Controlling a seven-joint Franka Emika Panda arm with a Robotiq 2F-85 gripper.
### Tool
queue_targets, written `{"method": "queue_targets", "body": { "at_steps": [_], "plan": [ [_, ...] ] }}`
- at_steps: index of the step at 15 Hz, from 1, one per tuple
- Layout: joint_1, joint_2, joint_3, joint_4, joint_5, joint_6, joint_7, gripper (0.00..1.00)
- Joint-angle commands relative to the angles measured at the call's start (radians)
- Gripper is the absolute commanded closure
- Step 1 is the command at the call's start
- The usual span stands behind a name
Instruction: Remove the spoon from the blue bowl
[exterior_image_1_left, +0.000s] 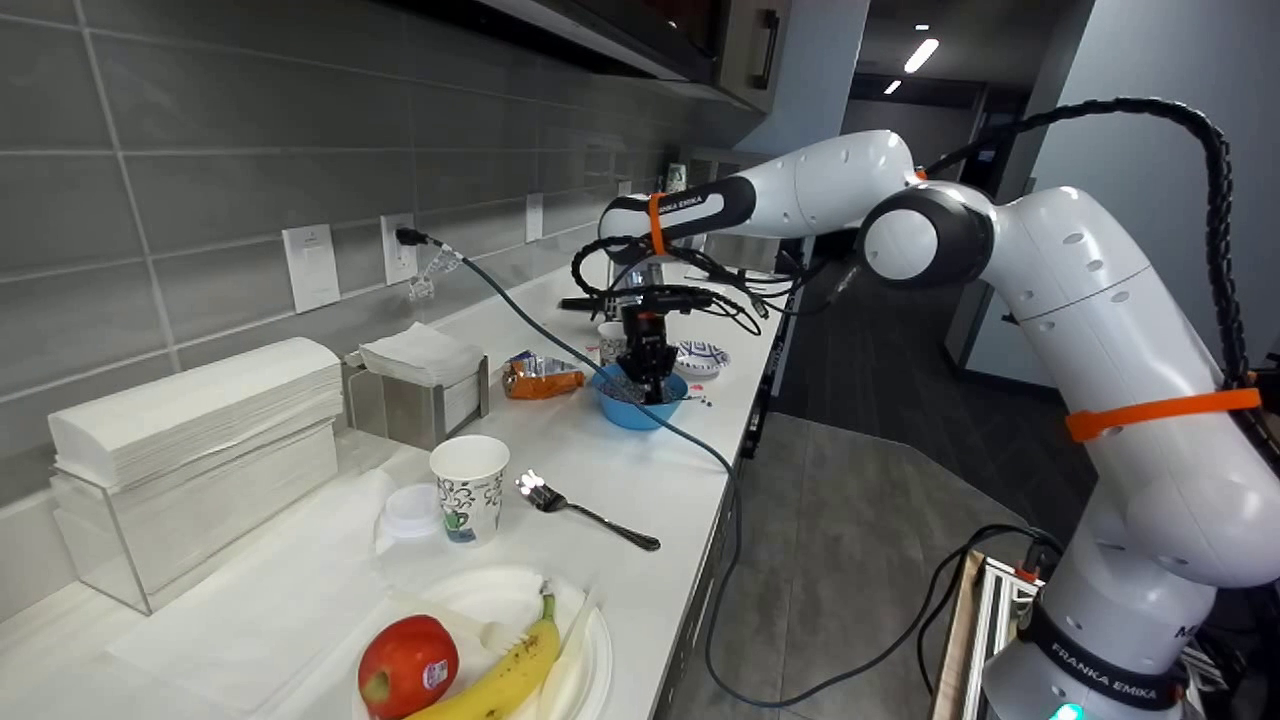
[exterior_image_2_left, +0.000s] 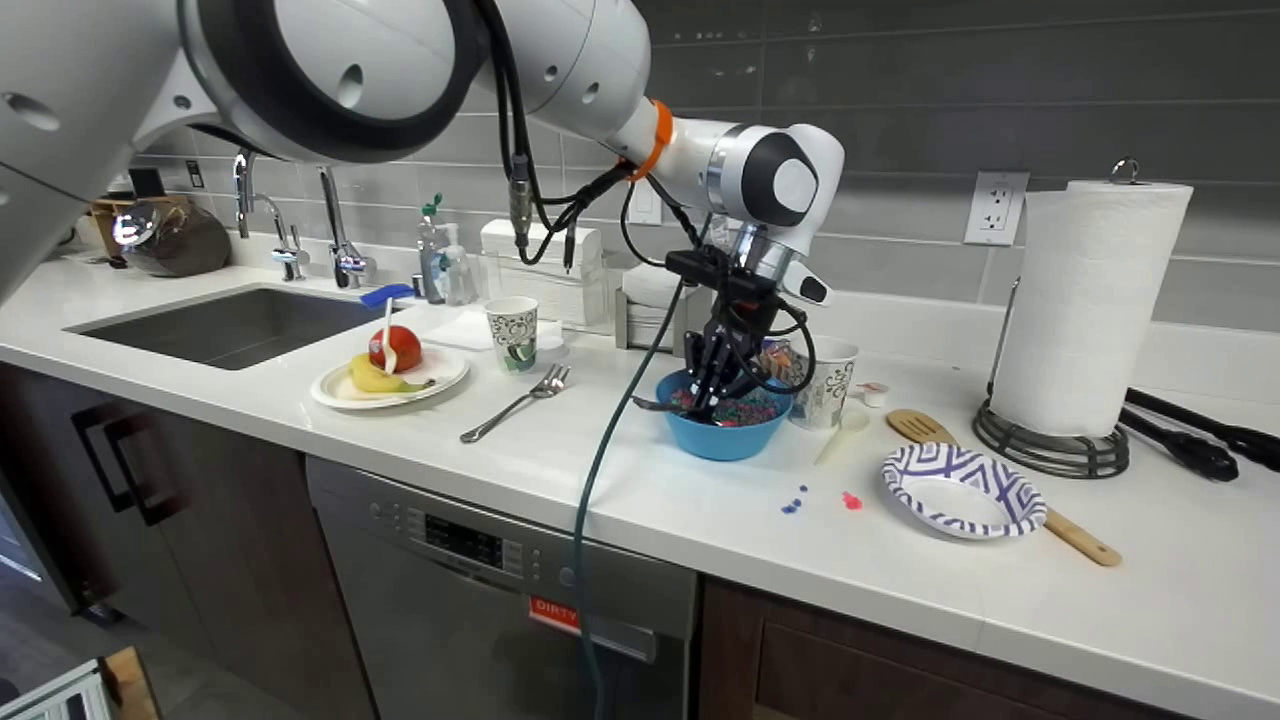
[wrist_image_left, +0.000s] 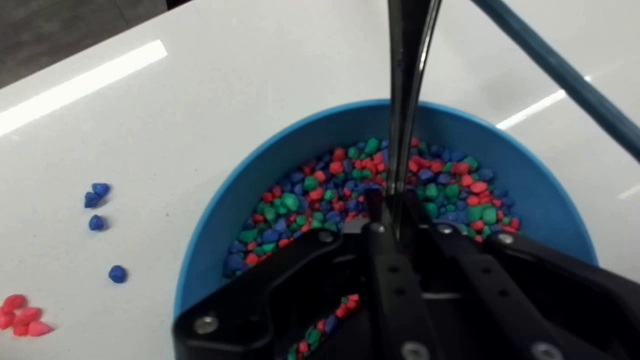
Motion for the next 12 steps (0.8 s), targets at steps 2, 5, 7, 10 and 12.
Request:
{"method": "queue_targets", "body": {
  "at_steps": [2, 5, 7, 10, 12],
  "plan": [
    [-0.024, 0.022, 0.020, 0.067, 0.011, -0.093, -0.029, 0.97],
    [-0.031, 0.023, 0.024, 0.079, 0.017, -0.122, -0.044, 0.97],
    [-0.038, 0.025, 0.028, 0.089, 0.024, -0.143, -0.060, 0.97],
    [-0.051, 0.031, 0.039, 0.104, 0.039, -0.169, -0.099, 0.97],
    [-0.062, 0.033, 0.048, 0.111, 0.052, -0.186, -0.133, 0.97]
  ]
}}
